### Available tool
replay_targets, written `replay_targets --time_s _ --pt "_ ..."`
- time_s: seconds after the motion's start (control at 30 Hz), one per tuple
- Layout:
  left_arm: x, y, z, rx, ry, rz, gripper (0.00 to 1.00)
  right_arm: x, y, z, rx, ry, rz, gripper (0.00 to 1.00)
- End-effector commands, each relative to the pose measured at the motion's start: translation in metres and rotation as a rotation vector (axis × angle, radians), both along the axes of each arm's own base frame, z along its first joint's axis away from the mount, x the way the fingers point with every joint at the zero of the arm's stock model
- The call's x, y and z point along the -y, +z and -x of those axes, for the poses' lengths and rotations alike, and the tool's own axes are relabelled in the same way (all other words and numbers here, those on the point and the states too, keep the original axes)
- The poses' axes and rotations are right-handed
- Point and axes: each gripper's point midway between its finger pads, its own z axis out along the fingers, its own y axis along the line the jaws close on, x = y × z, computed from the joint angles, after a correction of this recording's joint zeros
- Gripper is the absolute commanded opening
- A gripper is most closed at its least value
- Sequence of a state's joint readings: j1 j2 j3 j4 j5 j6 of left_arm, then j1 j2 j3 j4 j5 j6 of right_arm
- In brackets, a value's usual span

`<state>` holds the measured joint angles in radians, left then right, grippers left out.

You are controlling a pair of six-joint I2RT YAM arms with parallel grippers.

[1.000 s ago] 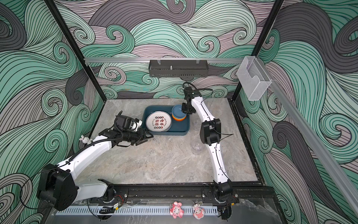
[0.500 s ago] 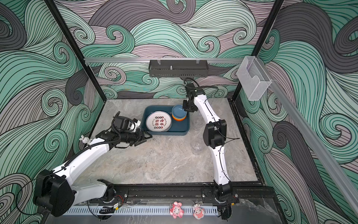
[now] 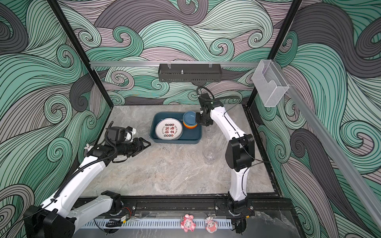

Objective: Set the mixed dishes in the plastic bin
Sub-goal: 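Open the right gripper and draw it back toward the glass cups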

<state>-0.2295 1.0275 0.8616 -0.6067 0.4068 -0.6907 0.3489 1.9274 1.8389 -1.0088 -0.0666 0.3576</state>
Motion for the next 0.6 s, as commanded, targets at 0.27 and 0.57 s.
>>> replay_targets --time_s 0.27,0.57 --pt "-0.021 -0.011 0.0 -0.031 0.043 -0.084 0.63 0.015 0.006 0.069 0.049 0.024 0.009 0.32" --pt "0.005 -0.006 -0.006 -0.039 -0.066 0.029 0.6 0.041 -0.011 0.12 0.023 0.012 0.051 0.33"
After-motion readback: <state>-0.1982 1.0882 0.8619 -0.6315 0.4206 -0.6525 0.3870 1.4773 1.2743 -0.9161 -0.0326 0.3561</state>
